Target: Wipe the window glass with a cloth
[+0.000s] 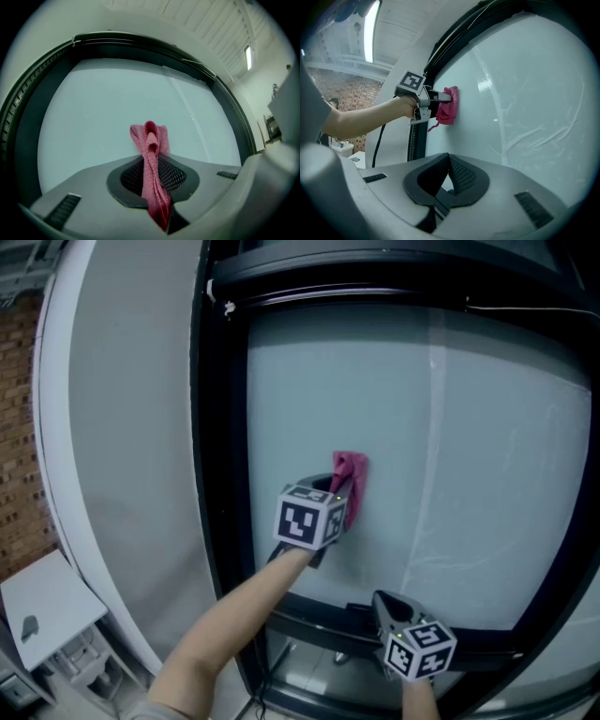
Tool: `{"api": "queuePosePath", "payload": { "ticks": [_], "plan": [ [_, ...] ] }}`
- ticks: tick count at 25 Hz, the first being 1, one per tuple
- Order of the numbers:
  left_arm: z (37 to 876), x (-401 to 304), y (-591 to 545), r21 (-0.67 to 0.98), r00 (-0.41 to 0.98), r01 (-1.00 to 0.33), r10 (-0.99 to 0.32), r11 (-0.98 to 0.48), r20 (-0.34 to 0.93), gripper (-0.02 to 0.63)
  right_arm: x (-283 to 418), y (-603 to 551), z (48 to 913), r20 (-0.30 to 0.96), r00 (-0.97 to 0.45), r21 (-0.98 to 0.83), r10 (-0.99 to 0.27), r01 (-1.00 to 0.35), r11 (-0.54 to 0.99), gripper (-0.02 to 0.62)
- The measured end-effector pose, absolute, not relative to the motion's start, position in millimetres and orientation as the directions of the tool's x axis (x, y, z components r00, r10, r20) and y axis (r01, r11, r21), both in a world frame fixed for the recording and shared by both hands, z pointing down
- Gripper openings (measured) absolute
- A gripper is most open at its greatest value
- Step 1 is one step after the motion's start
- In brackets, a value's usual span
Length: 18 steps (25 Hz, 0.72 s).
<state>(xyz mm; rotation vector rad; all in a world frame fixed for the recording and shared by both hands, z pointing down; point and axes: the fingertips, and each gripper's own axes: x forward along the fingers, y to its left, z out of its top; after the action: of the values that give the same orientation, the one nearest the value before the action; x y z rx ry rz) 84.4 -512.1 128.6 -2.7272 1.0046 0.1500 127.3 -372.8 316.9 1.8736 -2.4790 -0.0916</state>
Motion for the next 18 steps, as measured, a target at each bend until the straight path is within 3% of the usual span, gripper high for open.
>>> {"api": "queuePosePath", "payload": {
  "ticks": [18],
  "plan": [
    [159.5, -37.4, -583.4, -0.095, 0.465, -0.885, -0.877, -0.456, -0.124, 0.051, 98.4, -389.4, 324.9, 0.013, -0.358, 0.070, -0.934, -0.931, 0.358, -0.011]
  ]
}}
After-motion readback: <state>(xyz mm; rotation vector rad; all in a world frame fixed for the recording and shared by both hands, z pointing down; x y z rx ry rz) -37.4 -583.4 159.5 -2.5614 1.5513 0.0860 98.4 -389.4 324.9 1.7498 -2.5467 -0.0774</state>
